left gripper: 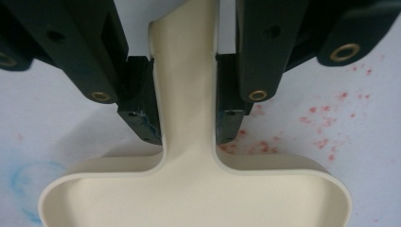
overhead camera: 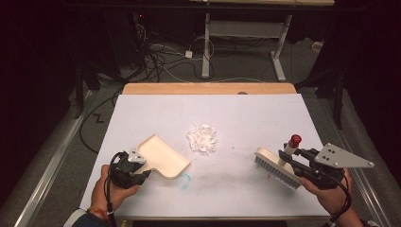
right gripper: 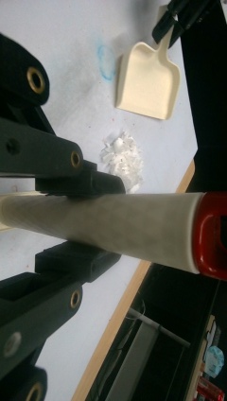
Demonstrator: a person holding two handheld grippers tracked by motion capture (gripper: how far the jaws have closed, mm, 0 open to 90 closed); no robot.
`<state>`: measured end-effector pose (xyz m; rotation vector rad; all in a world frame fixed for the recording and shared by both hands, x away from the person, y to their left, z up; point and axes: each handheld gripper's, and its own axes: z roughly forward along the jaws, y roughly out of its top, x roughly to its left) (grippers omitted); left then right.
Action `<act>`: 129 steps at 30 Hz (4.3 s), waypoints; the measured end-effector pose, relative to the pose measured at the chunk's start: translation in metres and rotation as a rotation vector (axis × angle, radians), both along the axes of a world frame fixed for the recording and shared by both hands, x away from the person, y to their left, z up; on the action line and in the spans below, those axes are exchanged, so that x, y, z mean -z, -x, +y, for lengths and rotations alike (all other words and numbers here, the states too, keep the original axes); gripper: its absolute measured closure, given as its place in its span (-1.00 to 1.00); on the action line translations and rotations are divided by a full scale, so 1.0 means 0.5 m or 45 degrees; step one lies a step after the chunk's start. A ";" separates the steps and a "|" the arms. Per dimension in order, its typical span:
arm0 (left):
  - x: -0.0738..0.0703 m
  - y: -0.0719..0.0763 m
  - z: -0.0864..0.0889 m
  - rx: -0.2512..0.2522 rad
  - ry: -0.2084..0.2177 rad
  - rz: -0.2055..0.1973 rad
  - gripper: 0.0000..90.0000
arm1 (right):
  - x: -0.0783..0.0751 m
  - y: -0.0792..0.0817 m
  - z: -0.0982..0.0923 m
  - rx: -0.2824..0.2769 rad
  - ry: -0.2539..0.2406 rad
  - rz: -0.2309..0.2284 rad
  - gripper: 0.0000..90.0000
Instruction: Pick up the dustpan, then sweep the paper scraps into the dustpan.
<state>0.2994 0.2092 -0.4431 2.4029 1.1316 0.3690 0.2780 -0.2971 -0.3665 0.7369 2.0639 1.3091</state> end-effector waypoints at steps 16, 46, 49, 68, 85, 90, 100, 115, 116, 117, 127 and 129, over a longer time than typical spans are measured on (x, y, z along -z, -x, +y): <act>0.015 0.042 -0.015 0.082 0.020 0.049 0.41 | 0.004 -0.015 0.013 -0.029 -0.004 0.008 0.56; 0.034 0.017 -0.071 0.125 -0.052 0.088 0.41 | -0.027 -0.255 0.125 0.112 -0.059 -0.092 0.56; 0.036 0.016 -0.070 0.126 -0.049 0.088 0.41 | -0.029 -0.288 0.152 0.165 -0.022 -0.118 0.56; 0.042 0.008 -0.065 0.119 -0.029 0.100 0.41 | 0.015 -0.411 0.320 0.150 -0.079 -0.106 0.56; 0.034 -0.009 -0.074 0.118 -0.050 0.109 0.41 | 0.064 -0.372 0.416 -0.060 -0.096 -0.074 0.56; 0.034 -0.023 -0.079 0.118 -0.043 0.117 0.41 | 0.067 -0.364 0.425 -0.118 -0.104 -0.062 0.55; 0.033 -0.041 -0.084 0.112 -0.045 0.125 0.41 | 0.071 -0.327 0.428 -0.229 -0.093 -0.063 0.55; 0.038 -0.050 -0.098 0.093 -0.049 0.142 0.41 | 0.075 -0.266 0.440 -0.378 -0.118 -0.076 0.55; 0.038 -0.050 -0.103 0.092 -0.051 0.137 0.41 | 0.074 -0.262 0.441 -0.389 -0.123 -0.070 0.55; 0.037 -0.050 -0.104 0.095 -0.055 0.138 0.41 | 0.073 -0.254 0.445 -0.394 -0.135 -0.066 0.56; 0.038 -0.052 -0.105 0.090 -0.035 0.132 0.41 | 0.069 -0.224 0.470 -0.443 -0.125 -0.086 0.56; 0.039 -0.052 -0.106 0.091 -0.039 0.131 0.41 | 0.064 -0.223 0.471 -0.447 -0.131 -0.089 0.56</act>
